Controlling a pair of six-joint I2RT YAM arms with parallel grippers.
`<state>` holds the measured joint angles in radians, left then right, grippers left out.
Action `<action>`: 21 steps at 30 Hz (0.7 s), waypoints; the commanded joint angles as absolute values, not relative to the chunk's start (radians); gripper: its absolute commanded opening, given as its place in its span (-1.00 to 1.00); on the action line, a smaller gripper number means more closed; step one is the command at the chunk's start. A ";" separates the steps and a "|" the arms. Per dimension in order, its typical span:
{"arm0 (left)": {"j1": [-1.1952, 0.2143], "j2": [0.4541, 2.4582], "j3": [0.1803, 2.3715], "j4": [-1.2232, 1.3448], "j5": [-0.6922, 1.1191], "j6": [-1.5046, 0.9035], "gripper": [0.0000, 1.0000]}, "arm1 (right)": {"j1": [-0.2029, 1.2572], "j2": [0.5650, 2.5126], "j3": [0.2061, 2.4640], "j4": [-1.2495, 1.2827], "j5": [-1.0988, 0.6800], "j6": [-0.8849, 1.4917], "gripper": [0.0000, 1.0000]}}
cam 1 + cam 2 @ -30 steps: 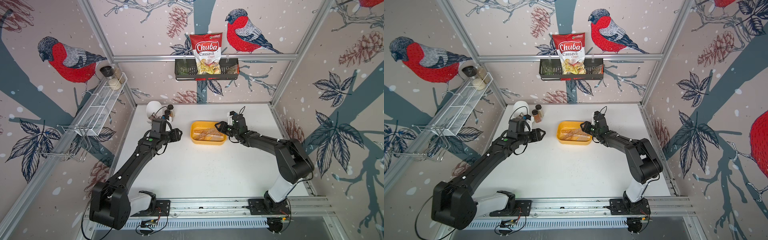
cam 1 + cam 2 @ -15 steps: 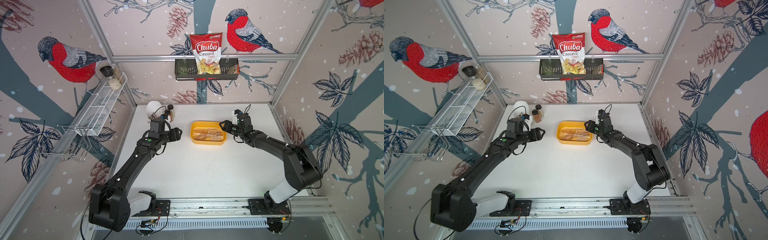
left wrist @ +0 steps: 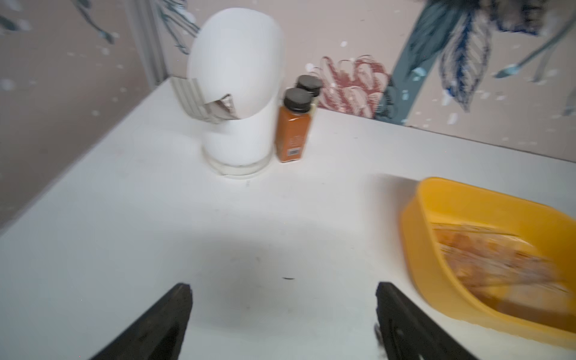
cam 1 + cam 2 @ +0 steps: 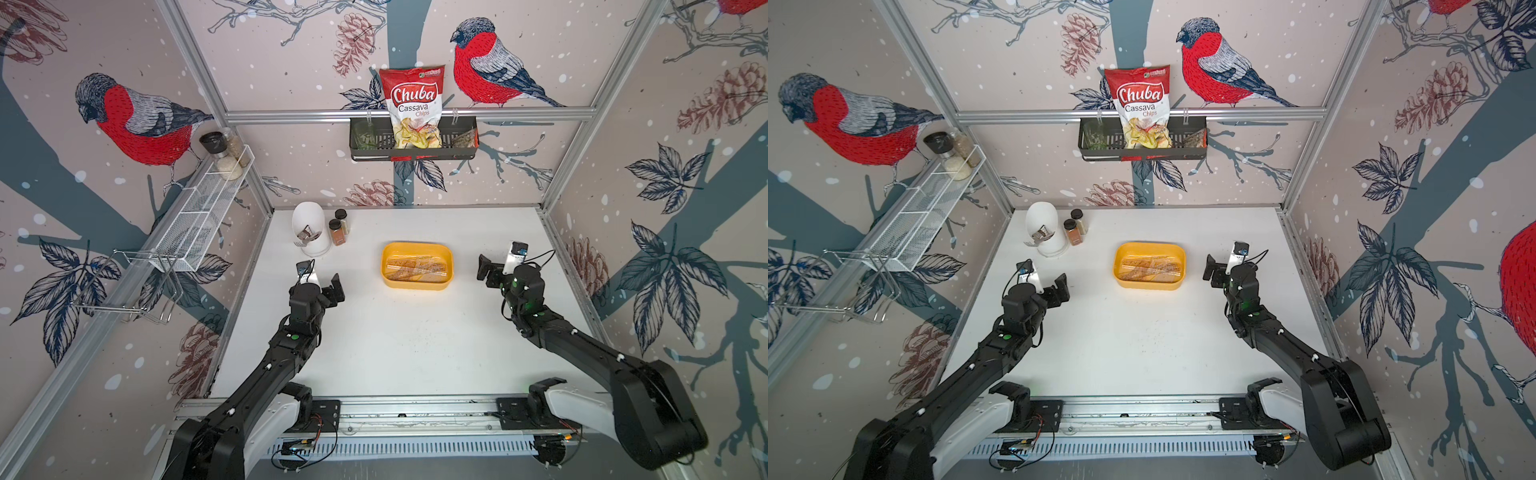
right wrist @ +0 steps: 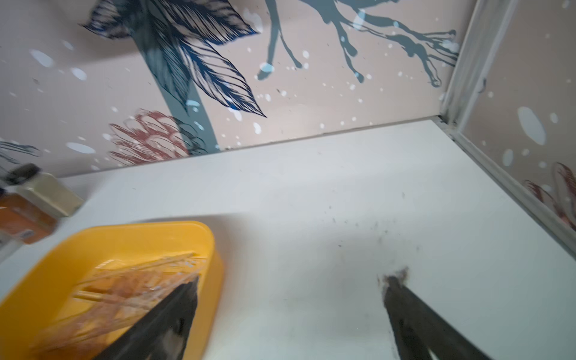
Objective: Put the scattered rulers into the storage box
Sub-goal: Place the ruler in the storage box, then reset both arms
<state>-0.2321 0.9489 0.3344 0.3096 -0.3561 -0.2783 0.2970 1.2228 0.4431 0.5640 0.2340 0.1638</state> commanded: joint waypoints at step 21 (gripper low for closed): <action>-0.016 1.332 0.235 1.052 -0.090 0.009 0.89 | 0.084 1.569 0.045 1.689 0.301 0.031 1.00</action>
<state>-0.0223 1.3064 0.2340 0.8734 -0.1287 -0.0170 0.0826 1.4681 0.0418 1.3975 0.3218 0.0551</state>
